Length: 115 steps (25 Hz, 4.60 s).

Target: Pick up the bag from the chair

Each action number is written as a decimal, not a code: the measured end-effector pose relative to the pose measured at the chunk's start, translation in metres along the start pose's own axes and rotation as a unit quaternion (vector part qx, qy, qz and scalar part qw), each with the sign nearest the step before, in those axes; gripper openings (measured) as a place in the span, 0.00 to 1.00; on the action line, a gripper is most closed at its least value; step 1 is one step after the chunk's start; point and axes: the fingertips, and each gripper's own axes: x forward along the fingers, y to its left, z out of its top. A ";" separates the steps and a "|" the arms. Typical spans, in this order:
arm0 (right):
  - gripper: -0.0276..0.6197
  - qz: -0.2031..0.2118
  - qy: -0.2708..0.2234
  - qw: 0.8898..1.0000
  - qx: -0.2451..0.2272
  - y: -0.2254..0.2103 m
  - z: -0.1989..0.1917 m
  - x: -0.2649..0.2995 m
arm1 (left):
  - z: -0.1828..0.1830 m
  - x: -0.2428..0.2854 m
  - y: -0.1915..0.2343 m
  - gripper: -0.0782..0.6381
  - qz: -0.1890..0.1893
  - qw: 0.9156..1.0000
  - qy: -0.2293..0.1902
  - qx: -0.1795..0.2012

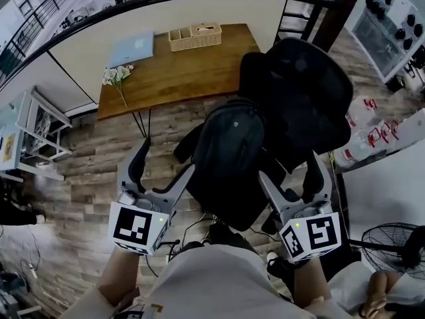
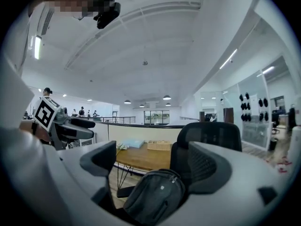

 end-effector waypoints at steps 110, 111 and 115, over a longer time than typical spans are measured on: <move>0.18 -0.142 0.197 0.961 0.135 -0.101 -0.178 0.157 | -0.173 0.234 0.033 0.24 -0.198 0.959 0.195 -0.054; 0.18 -0.142 0.186 0.963 0.135 -0.100 -0.164 0.154 | -0.157 0.232 0.036 0.24 -0.196 0.962 0.184 -0.049; 0.17 -0.144 0.147 0.970 0.126 -0.095 -0.109 0.145 | -0.101 0.222 0.046 0.24 -0.196 0.970 0.145 -0.015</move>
